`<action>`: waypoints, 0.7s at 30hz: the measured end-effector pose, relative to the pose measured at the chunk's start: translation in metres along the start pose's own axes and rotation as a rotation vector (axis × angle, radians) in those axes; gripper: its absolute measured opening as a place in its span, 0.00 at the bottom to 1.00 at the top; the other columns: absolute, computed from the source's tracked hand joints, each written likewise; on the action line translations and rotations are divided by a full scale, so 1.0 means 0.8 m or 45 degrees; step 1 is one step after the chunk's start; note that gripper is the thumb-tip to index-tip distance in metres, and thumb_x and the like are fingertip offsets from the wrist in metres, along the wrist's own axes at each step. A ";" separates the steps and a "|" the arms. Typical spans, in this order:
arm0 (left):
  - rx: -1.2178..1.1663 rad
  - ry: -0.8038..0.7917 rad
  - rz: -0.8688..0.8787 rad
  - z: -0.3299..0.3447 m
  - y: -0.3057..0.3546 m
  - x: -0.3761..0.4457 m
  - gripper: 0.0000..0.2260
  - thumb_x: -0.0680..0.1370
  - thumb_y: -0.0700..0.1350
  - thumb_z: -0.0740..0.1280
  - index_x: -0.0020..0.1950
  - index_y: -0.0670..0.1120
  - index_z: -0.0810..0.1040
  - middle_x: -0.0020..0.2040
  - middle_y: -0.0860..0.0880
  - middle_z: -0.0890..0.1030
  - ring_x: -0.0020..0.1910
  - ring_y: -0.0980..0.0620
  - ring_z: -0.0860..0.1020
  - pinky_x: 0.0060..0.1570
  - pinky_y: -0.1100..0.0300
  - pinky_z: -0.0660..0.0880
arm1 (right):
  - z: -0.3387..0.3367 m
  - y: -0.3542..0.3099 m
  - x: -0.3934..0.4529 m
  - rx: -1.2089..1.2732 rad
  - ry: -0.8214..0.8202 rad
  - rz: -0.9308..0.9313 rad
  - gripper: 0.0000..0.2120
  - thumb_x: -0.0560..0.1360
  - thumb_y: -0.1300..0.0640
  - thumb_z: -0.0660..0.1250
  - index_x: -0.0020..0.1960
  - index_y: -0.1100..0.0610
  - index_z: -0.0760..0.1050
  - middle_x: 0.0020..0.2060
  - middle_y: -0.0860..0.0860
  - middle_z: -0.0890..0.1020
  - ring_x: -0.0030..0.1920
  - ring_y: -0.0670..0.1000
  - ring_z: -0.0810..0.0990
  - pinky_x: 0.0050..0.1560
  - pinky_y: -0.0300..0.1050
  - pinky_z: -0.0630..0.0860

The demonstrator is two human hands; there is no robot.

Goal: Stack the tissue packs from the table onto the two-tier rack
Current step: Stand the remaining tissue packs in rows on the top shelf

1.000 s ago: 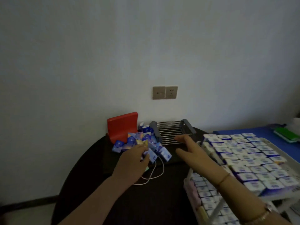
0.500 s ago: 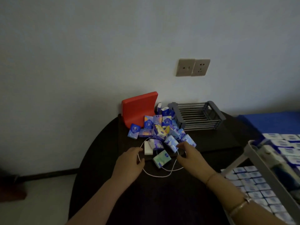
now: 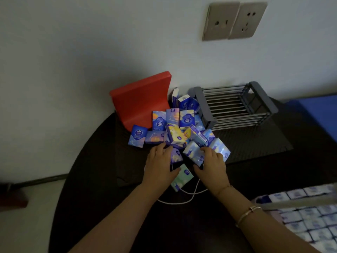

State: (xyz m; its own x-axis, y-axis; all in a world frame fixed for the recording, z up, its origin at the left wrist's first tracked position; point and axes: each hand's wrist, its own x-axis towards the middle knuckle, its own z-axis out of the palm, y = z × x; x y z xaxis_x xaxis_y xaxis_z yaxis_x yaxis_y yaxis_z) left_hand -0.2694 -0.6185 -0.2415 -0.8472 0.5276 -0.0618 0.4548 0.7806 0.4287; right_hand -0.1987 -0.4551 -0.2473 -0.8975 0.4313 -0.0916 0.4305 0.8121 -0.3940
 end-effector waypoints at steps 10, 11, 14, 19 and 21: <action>-0.298 0.047 -0.077 0.005 -0.010 0.001 0.19 0.69 0.48 0.72 0.57 0.48 0.70 0.53 0.49 0.67 0.54 0.48 0.68 0.50 0.58 0.67 | -0.001 0.014 -0.007 0.369 0.027 -0.060 0.28 0.66 0.62 0.71 0.65 0.58 0.69 0.56 0.54 0.68 0.57 0.56 0.72 0.60 0.46 0.71; -0.513 0.053 -0.086 0.000 -0.010 -0.004 0.19 0.68 0.44 0.72 0.55 0.48 0.70 0.51 0.49 0.68 0.52 0.50 0.70 0.47 0.60 0.68 | -0.008 0.015 -0.011 0.451 0.007 -0.064 0.28 0.67 0.64 0.71 0.65 0.58 0.69 0.56 0.52 0.66 0.57 0.54 0.73 0.59 0.41 0.70; -0.888 0.033 -0.058 -0.012 -0.008 -0.019 0.22 0.67 0.39 0.73 0.55 0.50 0.68 0.50 0.48 0.74 0.47 0.55 0.76 0.43 0.65 0.72 | -0.026 0.017 -0.020 0.565 -0.063 -0.135 0.26 0.66 0.68 0.70 0.63 0.59 0.72 0.54 0.51 0.67 0.57 0.51 0.74 0.59 0.33 0.70; -0.918 -0.157 0.097 -0.016 0.010 -0.027 0.23 0.66 0.45 0.72 0.58 0.51 0.67 0.52 0.51 0.75 0.50 0.55 0.77 0.46 0.54 0.78 | -0.049 -0.001 -0.028 1.012 -0.313 -0.147 0.31 0.67 0.69 0.73 0.64 0.50 0.67 0.59 0.51 0.73 0.58 0.49 0.77 0.53 0.35 0.76; -0.898 -0.194 0.134 -0.017 0.022 -0.024 0.23 0.67 0.42 0.73 0.57 0.51 0.65 0.50 0.50 0.74 0.47 0.53 0.77 0.42 0.54 0.76 | -0.056 -0.010 -0.030 1.220 -0.381 -0.095 0.32 0.68 0.72 0.72 0.64 0.49 0.67 0.59 0.52 0.75 0.57 0.48 0.79 0.50 0.39 0.78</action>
State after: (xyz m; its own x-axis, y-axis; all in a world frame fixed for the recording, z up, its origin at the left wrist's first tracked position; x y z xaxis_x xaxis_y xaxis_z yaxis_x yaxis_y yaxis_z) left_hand -0.2487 -0.6194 -0.2204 -0.7377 0.6690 -0.0913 0.2030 0.3487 0.9150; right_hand -0.1764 -0.4547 -0.2010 -0.9628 0.1690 -0.2109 0.2322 0.1179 -0.9655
